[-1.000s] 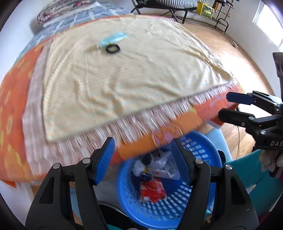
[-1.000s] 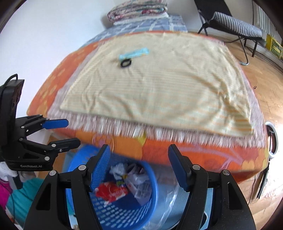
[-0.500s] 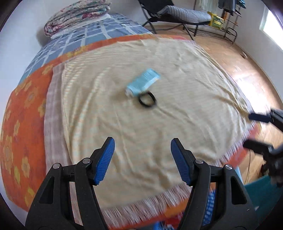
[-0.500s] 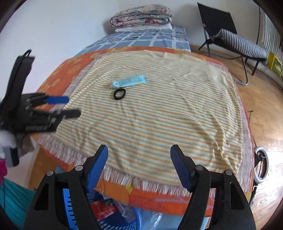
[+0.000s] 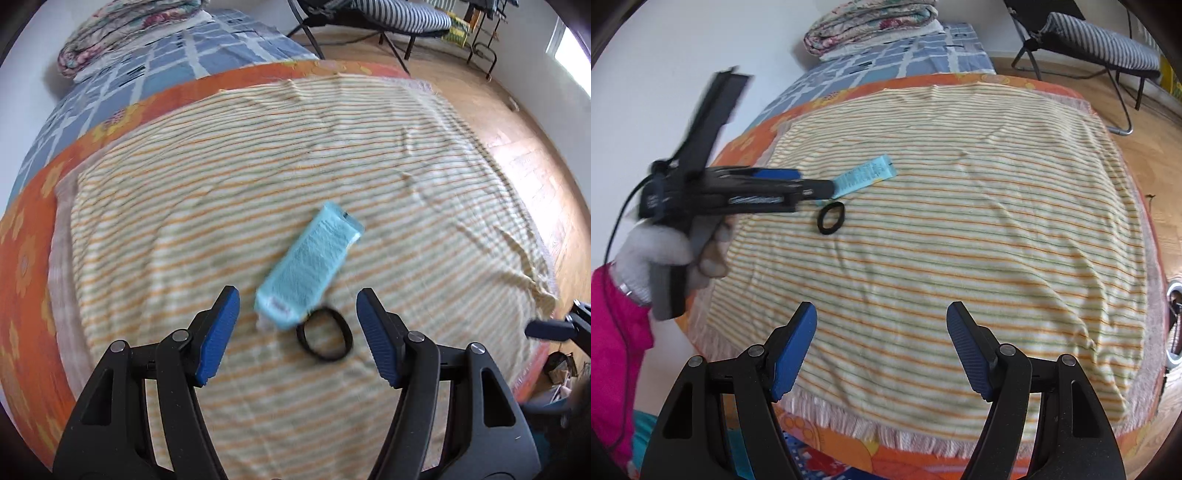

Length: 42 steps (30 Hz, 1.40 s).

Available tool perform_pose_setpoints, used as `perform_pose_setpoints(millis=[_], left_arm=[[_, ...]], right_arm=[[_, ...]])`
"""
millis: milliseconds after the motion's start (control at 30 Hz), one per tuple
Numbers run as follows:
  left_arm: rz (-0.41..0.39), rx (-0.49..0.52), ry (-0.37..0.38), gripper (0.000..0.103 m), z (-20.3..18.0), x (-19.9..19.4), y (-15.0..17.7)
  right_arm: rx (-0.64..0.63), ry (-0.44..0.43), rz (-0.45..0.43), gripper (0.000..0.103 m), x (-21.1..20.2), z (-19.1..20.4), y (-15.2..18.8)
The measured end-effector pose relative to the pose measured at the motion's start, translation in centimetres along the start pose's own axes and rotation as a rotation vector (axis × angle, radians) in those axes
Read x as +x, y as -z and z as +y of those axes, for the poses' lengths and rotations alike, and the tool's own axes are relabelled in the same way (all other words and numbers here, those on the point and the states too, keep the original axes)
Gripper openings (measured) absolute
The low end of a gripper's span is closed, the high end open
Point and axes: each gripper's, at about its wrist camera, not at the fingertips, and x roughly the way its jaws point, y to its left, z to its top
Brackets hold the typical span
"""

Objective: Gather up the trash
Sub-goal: 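Grasp the light blue tube with the left tool while the right tool grasps the black hair tie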

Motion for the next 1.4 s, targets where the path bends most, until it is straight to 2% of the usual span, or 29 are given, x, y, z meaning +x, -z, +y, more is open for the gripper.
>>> perform_pose_setpoints(millis=[233,433,567,667,833,967,1033,1133,1233,1400], left_arm=[[0.051,0.04,-0.025,0.068,-0.3,3.0,-2.1],[0.06,-0.021,0.001,0.068,1.0,4.1,-2.5],[0.045,-0.043,0.005,0.047,1.7,3.7,-2.4],[0.037,-0.055,-0.008,0.04,2.6,3.3,-2.0],[0.026,-0.086,0.003,0.034,4.4,2.7,-0.5],[0.025,-0.114,0.022,0.024,6.1,2.0,1.1],[0.027,-0.118,0.024,0.024,6.7,1.7,2.0],[0.029,-0.095,0.021,0.024,7.0,1.3,3.1],[0.045,-0.076,0.028,0.038,6.8,1.1,3.7],[0.039,-0.021,-0.047,0.05,5.4,0.9,3.9]], right_arm=[[0.022,-0.031,0.024,0.072,2.0,-0.1,-1.3],[0.043,-0.057,0.023,0.072,3.3,0.2,-2.5],[0.029,-0.048,0.02,0.067,4.3,0.9,-3.5],[0.05,-0.045,0.022,0.058,5.2,1.0,-4.3],[0.081,-0.042,0.034,0.039,7.0,1.0,-5.7],[0.091,-0.03,0.05,0.037,8.6,1.1,-6.3],[0.1,-0.035,0.055,0.033,9.3,1.2,-6.6],[0.104,-0.029,0.052,0.033,10.0,1.4,-7.0],[0.104,-0.023,0.046,0.033,10.7,1.9,-7.5],[0.075,0.008,0.041,0.027,11.8,3.1,-8.4]])
